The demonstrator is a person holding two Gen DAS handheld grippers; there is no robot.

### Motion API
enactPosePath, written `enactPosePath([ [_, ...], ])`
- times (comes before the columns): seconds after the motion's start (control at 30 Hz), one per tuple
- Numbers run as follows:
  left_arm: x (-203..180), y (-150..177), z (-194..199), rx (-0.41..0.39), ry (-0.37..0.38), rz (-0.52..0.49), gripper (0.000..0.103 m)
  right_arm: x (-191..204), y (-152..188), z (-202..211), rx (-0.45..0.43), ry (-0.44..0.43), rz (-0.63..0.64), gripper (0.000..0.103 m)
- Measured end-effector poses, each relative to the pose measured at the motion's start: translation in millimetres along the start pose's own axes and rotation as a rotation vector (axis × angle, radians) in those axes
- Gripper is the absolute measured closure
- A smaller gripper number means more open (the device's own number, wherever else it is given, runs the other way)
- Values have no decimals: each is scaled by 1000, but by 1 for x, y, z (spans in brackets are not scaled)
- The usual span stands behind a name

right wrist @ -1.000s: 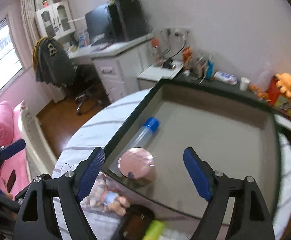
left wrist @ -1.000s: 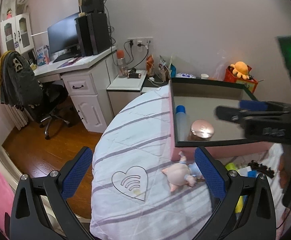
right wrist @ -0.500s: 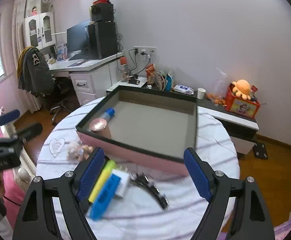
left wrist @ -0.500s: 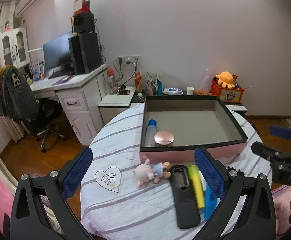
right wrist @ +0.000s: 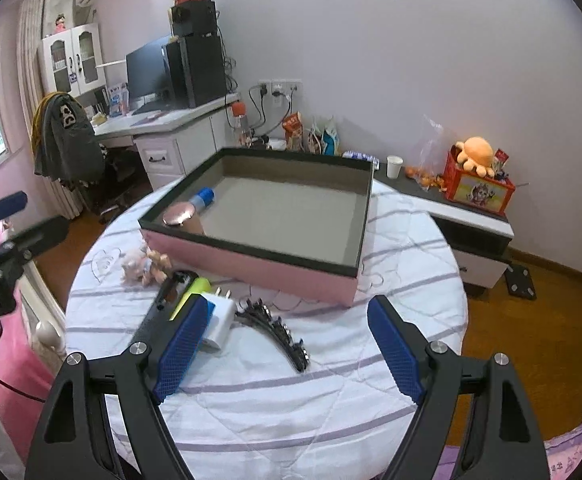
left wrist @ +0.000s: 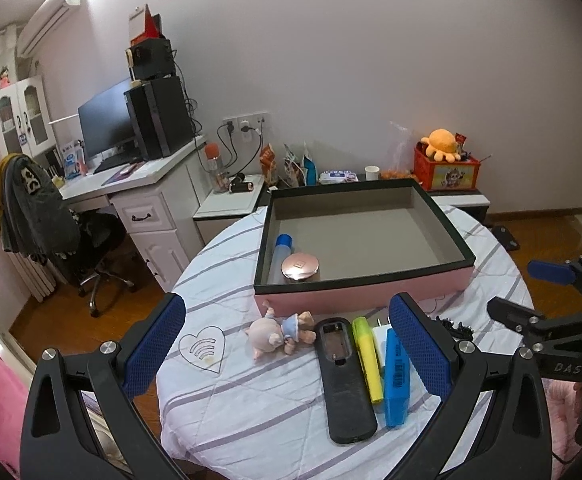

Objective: Organize rigid objects
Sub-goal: 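Move the right gripper to the black hair clip and grasp it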

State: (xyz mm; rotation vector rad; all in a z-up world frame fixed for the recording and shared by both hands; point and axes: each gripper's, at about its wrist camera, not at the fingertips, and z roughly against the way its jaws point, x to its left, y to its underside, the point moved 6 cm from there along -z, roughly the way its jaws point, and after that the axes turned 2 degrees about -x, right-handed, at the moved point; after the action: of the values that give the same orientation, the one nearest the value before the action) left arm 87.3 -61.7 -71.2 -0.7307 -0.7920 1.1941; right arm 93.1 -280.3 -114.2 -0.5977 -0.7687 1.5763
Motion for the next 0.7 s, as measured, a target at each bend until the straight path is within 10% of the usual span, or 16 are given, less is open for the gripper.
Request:
enactPosePath([
  [0.7,6,24,-55,126,-32,-19,0,-5,46,-101,223,-53,88,20],
])
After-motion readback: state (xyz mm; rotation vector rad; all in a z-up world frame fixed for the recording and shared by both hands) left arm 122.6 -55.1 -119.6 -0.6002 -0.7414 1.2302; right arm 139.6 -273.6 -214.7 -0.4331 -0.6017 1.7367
